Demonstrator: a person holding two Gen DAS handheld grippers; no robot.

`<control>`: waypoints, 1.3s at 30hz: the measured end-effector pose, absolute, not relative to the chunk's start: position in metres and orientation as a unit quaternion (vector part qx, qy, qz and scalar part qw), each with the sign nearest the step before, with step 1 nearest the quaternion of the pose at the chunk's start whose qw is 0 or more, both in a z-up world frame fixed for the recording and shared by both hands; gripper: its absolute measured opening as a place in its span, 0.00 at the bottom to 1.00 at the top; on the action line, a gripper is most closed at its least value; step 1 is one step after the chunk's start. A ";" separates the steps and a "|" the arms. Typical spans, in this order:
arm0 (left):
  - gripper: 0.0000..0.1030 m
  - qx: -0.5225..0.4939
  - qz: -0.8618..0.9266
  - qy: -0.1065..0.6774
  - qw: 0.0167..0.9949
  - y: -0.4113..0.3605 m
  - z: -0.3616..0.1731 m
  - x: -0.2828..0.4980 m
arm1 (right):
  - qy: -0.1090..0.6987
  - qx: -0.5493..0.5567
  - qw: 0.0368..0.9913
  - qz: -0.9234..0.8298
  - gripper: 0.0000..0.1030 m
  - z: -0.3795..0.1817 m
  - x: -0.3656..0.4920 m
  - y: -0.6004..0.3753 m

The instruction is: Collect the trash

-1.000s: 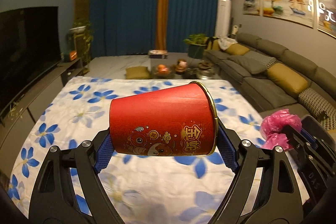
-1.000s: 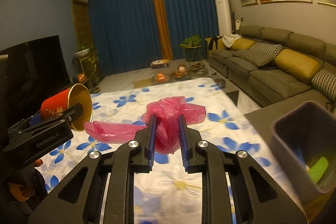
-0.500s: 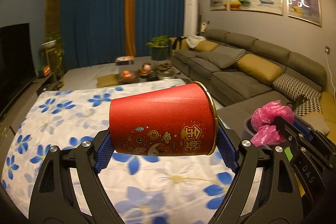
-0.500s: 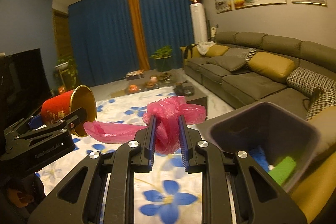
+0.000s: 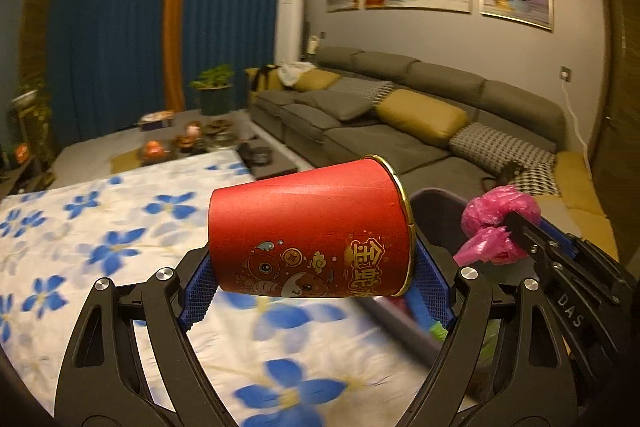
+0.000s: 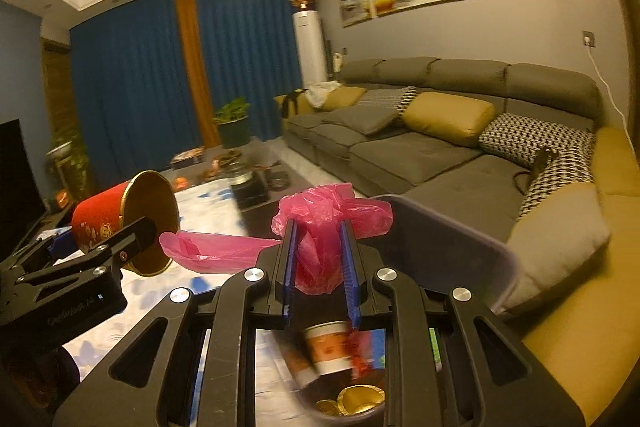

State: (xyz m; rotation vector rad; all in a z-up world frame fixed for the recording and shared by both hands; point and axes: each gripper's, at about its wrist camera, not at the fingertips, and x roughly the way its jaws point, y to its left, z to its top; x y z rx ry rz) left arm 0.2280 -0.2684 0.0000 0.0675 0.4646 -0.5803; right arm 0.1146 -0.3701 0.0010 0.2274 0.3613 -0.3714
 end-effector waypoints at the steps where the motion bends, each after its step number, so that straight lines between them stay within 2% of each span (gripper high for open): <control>1: 0.80 0.035 -0.293 0.226 0.928 -0.275 -0.002 0.228 | 0.179 0.112 0.959 -0.188 0.21 -0.001 0.113 -0.374; 12: 0.80 0.032 -0.358 0.246 0.900 -0.330 -0.032 0.238 | 0.199 0.120 0.950 -0.208 0.23 -0.025 0.116 -0.414; 17: 0.88 0.034 -0.366 0.263 0.892 -0.339 -0.042 0.243 | 0.206 0.125 0.947 -0.215 0.35 -0.029 0.121 -0.422; 19: 0.90 0.032 -0.363 0.270 0.891 -0.337 -0.046 0.245 | 0.208 0.126 0.945 -0.220 0.44 -0.030 0.121 -0.425; 21: 0.91 0.033 -0.355 0.272 0.894 -0.333 -0.047 0.247 | 0.209 0.130 0.943 -0.224 0.45 -0.031 0.119 -0.428; 26: 0.93 0.039 -0.320 0.272 0.907 -0.319 -0.045 0.245 | 0.211 0.131 0.940 -0.232 0.58 -0.030 0.114 -0.427; 31: 0.94 0.051 -0.276 0.255 0.925 -0.295 -0.036 0.227 | 0.214 0.107 0.941 -0.239 0.83 -0.027 0.106 -0.408; 35: 0.94 0.061 -0.243 0.237 0.939 -0.274 -0.027 0.208 | 0.213 0.087 0.941 -0.247 0.87 -0.023 0.096 -0.387; 37: 0.94 0.063 -0.230 0.229 0.944 -0.259 -0.023 0.196 | 0.212 0.079 0.941 -0.251 0.94 -0.021 0.091 -0.379; 39: 0.94 0.063 -0.221 0.226 0.946 -0.249 -0.018 0.189 | 0.206 0.072 0.943 -0.252 0.95 -0.018 0.083 -0.369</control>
